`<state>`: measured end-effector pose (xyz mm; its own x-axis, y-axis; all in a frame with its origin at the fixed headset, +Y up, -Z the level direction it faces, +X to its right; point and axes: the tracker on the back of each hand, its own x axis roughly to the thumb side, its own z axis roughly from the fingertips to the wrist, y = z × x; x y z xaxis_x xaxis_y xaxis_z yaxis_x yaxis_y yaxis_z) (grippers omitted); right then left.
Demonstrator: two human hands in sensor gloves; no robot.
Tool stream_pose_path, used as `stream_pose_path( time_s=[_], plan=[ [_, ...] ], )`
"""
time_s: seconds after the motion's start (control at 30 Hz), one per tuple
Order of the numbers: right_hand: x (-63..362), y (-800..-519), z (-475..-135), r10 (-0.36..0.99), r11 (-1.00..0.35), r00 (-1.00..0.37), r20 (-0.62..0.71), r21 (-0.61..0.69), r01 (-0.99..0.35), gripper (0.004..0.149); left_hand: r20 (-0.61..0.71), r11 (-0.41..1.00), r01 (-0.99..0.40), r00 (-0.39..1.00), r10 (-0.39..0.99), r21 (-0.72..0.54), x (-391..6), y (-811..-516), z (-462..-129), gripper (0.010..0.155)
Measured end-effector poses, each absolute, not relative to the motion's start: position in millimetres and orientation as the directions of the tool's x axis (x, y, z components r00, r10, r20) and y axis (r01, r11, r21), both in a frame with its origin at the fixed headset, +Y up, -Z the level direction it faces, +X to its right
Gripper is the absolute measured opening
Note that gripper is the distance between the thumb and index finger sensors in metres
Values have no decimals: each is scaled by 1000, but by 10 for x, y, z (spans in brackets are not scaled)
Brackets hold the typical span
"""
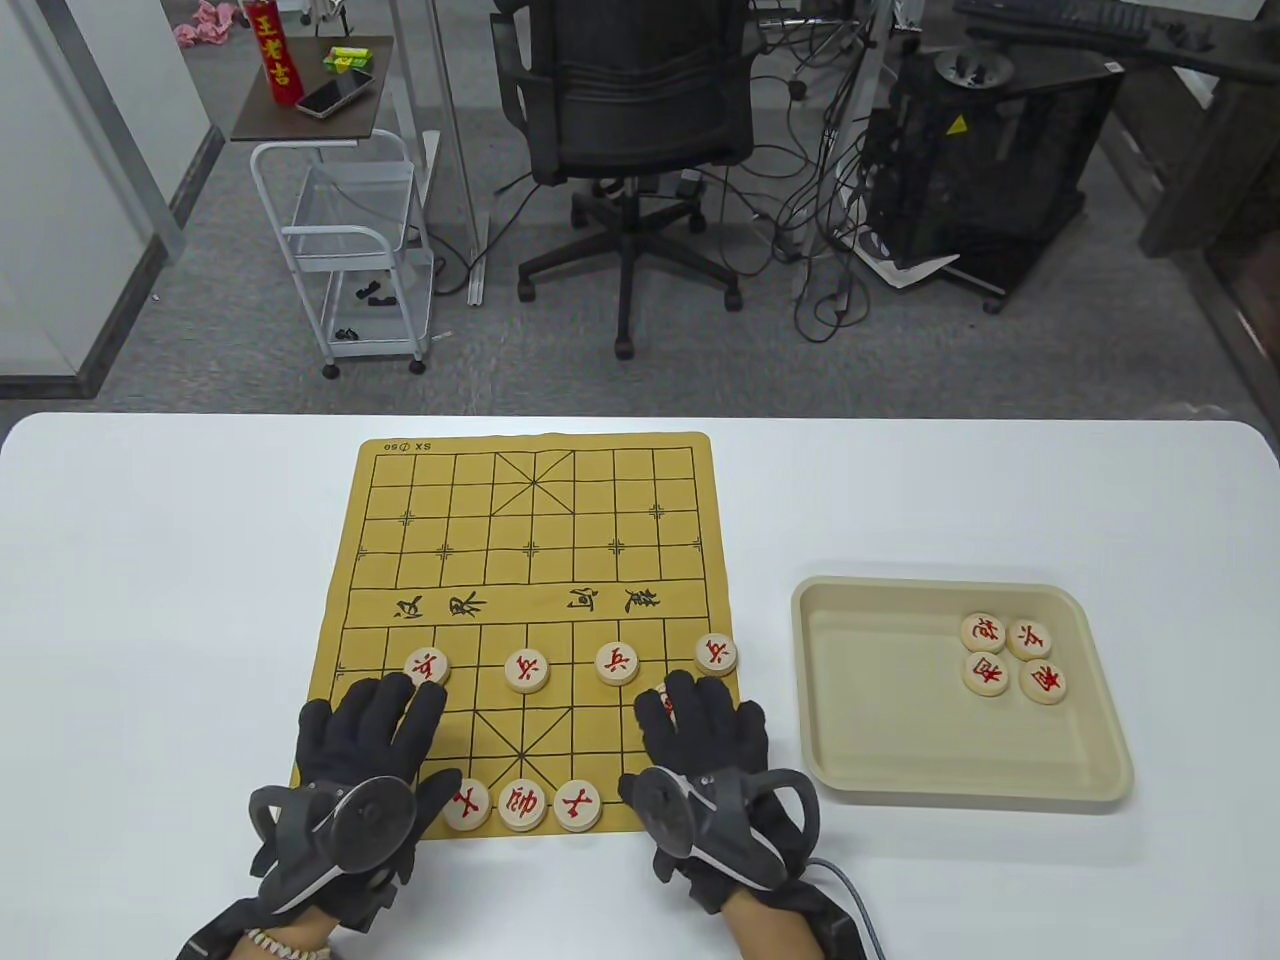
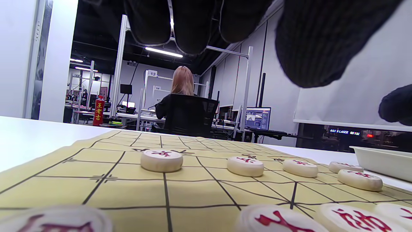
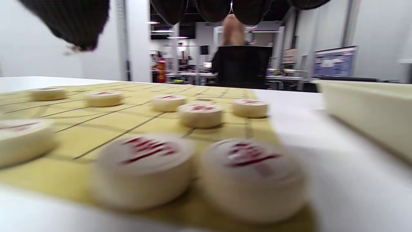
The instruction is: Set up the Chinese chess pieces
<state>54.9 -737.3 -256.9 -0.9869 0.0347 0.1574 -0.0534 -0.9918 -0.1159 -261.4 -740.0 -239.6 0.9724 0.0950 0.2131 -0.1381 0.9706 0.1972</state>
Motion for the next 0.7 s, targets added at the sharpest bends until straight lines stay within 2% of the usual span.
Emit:
stream_pose_path(
  time_s=[0.23, 0.33, 0.4, 0.5, 0.7],
  plan=[
    [1567, -7196, -3078, 0, -1000, -985, -174, -18, 3, 80, 210, 970, -142, 973, 99, 200, -2600, -7384, -2423, 84],
    [2005, -7179, -3285, -111, -991, -953, -280, 105, 85, 78, 204, 971, -147, 973, 107, 191, -2615, -7395, -2433, 84],
    [2296, -7204, -3401, -164, -984, -927, -338, 119, 130, 75, 200, 972, -142, 974, 103, 187, -2614, -7399, -2438, 84],
    [2577, -7297, -3512, -213, -975, -895, -391, 151, 166, 68, 198, 971, -144, 974, 106, 189, -2616, -7393, -2439, 84],
    [2844, -7522, -3705, -300, -939, -848, -437, 294, 180, 66, 189, 973, -146, 976, 112, 181, -2634, -7396, -2444, 83]
  ],
)
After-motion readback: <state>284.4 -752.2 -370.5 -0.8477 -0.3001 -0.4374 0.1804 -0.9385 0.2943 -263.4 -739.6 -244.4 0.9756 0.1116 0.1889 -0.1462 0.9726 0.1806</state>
